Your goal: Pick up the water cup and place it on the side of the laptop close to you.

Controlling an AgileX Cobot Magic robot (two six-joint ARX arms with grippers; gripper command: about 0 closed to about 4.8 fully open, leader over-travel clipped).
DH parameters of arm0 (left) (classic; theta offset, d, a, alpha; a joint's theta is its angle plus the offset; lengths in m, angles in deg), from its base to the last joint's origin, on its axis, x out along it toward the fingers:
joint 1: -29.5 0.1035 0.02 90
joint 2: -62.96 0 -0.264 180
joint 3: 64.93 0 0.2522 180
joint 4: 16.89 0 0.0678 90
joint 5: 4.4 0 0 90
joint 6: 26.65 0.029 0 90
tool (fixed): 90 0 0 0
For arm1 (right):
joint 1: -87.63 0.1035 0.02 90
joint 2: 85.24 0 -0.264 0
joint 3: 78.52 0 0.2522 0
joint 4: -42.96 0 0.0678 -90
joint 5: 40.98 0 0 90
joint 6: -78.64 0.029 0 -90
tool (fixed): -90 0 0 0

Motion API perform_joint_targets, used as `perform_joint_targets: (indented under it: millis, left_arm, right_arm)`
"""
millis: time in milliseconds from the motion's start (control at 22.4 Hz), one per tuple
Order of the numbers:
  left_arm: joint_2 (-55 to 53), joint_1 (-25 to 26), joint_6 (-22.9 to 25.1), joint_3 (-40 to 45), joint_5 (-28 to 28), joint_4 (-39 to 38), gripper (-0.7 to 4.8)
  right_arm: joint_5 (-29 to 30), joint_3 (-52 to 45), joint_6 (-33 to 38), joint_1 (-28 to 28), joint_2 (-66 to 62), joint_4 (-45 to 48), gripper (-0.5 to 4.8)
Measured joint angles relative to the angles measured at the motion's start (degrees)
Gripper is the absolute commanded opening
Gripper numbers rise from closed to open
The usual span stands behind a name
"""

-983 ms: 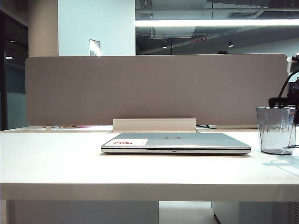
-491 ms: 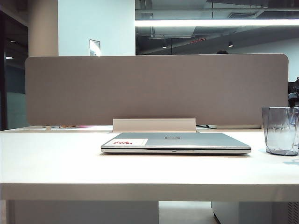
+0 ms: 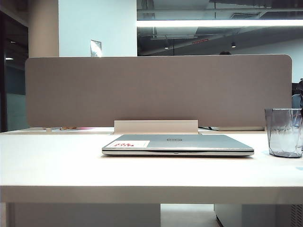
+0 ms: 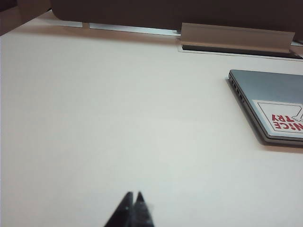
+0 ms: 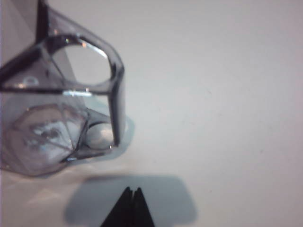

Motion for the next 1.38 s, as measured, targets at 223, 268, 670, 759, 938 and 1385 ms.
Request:
perform_joint_targets:
  millis: [223,268,670,759,938,1385]
  left_arm:
    - [0.00,0.00,0.00,0.00,0.00,-0.02,-0.03]
    - [0.00,0.00,0.00,0.00,0.00,-0.02,-0.03]
    - [0.02,0.00,0.00,0.00,0.00,-0.66,-0.03]
    - [0.02,0.00,0.00,0.00,0.00,-0.66,-0.03]
    - [0.02,0.00,0.00,0.00,0.00,-0.66,-0.03]
    - [0.02,0.00,0.00,0.00,0.52,-0.66,-0.03]
  right_arm:
    - [0.09,-0.96,0.00,0.00,0.33,-0.59,0.82]
    - [0.07,-1.70,-0.02,0.00,0.33,0.33,1.37]
    - [0.07,-11.65,-0.04,-0.02,-0.13,20.76,2.11]
    - [0.09,-11.58,0.00,-0.02,-2.14,24.15,2.49]
    - [0.09,-11.54,-0.02,-0.02,-6.82,30.25,2.49]
    - [-0.02,-11.52,-0.02,-0.02,-12.83,40.06,2.38]
